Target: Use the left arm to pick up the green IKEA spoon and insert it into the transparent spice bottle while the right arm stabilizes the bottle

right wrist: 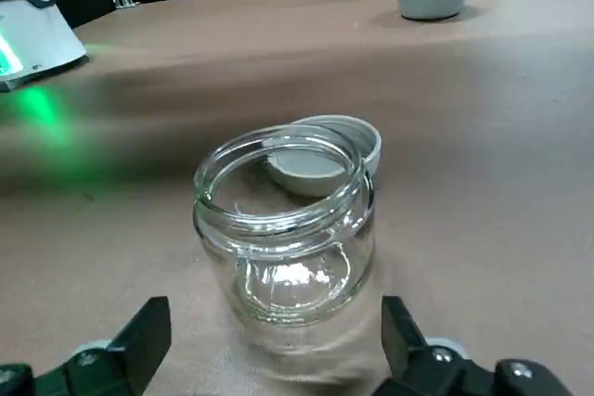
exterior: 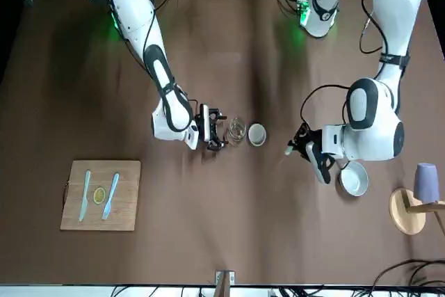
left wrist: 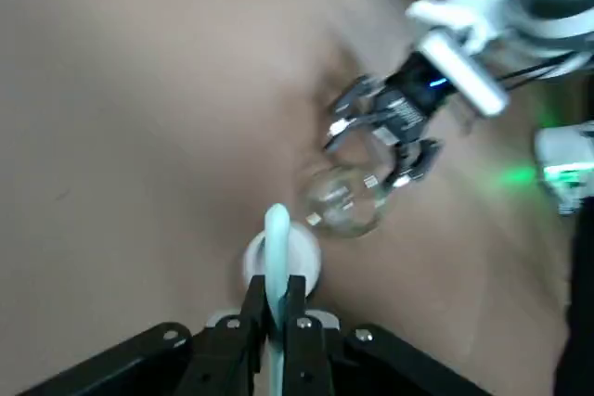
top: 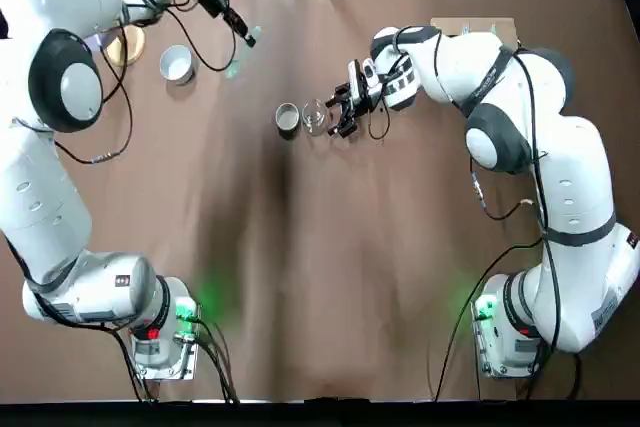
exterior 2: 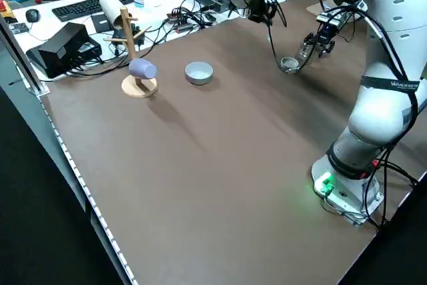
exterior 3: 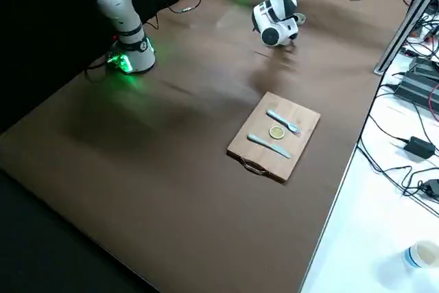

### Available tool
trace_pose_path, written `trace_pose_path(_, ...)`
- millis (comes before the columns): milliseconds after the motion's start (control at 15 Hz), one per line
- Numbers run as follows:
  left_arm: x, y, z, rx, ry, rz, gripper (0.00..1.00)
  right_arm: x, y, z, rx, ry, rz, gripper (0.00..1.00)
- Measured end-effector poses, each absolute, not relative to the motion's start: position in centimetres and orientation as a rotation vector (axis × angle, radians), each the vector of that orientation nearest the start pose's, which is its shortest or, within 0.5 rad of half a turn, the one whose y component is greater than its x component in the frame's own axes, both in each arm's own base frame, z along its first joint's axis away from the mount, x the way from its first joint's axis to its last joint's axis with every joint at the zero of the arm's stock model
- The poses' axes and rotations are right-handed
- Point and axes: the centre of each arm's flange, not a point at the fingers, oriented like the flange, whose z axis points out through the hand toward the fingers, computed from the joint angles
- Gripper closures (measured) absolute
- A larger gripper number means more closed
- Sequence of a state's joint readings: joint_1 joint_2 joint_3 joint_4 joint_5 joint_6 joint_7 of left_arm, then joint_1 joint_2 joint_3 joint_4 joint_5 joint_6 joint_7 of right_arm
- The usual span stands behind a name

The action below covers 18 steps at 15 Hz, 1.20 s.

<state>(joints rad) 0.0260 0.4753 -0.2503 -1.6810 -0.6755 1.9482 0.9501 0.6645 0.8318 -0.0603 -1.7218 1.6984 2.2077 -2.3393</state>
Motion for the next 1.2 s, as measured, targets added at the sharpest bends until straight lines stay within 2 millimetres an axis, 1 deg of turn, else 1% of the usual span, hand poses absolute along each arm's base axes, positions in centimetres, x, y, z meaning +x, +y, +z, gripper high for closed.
trace_pose_path(133, 63.3, -18.4, 32.3, 2.027, -1.015, 0.176, 0.89, 51.4, 40.1, 9.8, -1.517, -1.544, -0.792, 0.00)
trace_pose_path(267, 63.1, -19.8, 30.4, 1.868, -1.053, 0.264, 0.89, 51.2, 40.5, 9.3, -1.511, -1.548, -0.786, 0.00)
trace_pose_path(467, 61.9, -21.7, 27.7, 1.605, -1.080, 0.350, 0.89, 50.8, 41.4, 9.0, -1.499, -1.555, -0.781, 0.00)
trace_pose_path(800, 60.4, -23.8, 25.7, 1.252, -1.140, 0.553, 0.89, 51.1, 42.4, 9.6, -1.478, -1.561, -0.798, 0.00)
trace_pose_path(1067, 58.6, -25.0, 23.1, 1.000, -1.235, 0.696, 0.89, 51.3, 42.9, 9.8, -1.474, -1.551, -0.813, 0.00)
trace_pose_path(1200, 58.0, -25.3, 21.9, 0.911, -1.266, 0.758, 0.89, 51.3, 43.1, 9.7, -1.475, -1.542, -0.818, 0.00)
